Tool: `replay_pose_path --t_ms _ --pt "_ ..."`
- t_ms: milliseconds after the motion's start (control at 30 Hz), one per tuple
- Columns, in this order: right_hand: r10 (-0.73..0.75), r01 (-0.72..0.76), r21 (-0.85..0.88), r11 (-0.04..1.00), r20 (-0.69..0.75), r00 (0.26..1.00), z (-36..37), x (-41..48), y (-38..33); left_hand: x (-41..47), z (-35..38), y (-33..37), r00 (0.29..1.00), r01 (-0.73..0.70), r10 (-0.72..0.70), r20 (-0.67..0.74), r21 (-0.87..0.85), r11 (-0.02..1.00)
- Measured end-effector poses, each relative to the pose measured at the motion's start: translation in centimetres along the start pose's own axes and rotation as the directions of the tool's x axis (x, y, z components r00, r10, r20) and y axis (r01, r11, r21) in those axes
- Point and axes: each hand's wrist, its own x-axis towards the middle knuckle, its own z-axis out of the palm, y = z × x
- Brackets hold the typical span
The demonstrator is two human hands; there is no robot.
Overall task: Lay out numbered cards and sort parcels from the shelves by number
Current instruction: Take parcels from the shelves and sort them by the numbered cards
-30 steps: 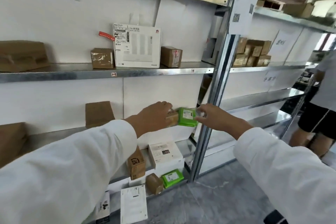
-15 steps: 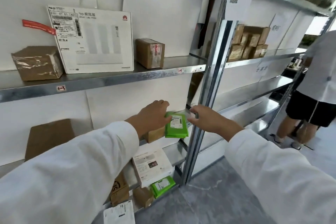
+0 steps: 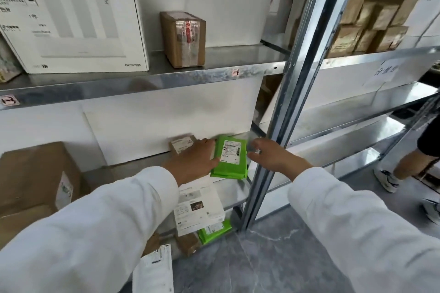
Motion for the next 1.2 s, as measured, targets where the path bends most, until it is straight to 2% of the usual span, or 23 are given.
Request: replay_pose_path --t_ms 367,600,767,900,967,1067,1200 --pt "-0.048 0.038 0.087 0.995 0.112 0.993 1.3 9.0 6.4 8.8 5.5 2.1 0.992 0.111 -0.110 0.067 -0.011 0.994" --pt "0.026 -0.056 0.232 0.971 0.131 0.991 4.7 13.0 8.4 15.3 9.4 1.3 0.965 0.252 -0.249 0.080 -0.034 0.967" --pt "0.091 -0.143 0.275 0.951 0.194 0.977 7.7 15.0 10.1 17.3 12.5 0.5 0.899 0.419 -0.413 0.148 -0.014 0.908" --pt "0.049 -0.136 0.305 0.942 0.276 0.960 9.3 16.1 10.0 17.8 14.8 -0.3 0.814 0.558 -0.539 0.217 -0.031 0.829" --pt "0.094 -0.208 0.380 0.901 0.297 0.950 10.0 16.6 9.8 17.8 15.7 -0.5 0.790 0.592 -0.567 0.231 -0.050 0.804" --pt "0.167 -0.333 0.544 0.771 0.331 0.929 11.3 17.5 9.4 18.1 17.0 -1.0 0.752 0.641 -0.621 0.221 -0.025 0.767" --pt "0.220 -0.382 0.569 0.728 0.334 0.917 12.3 17.4 9.1 17.8 16.9 -0.3 0.693 0.721 -0.702 0.164 -0.168 0.672"
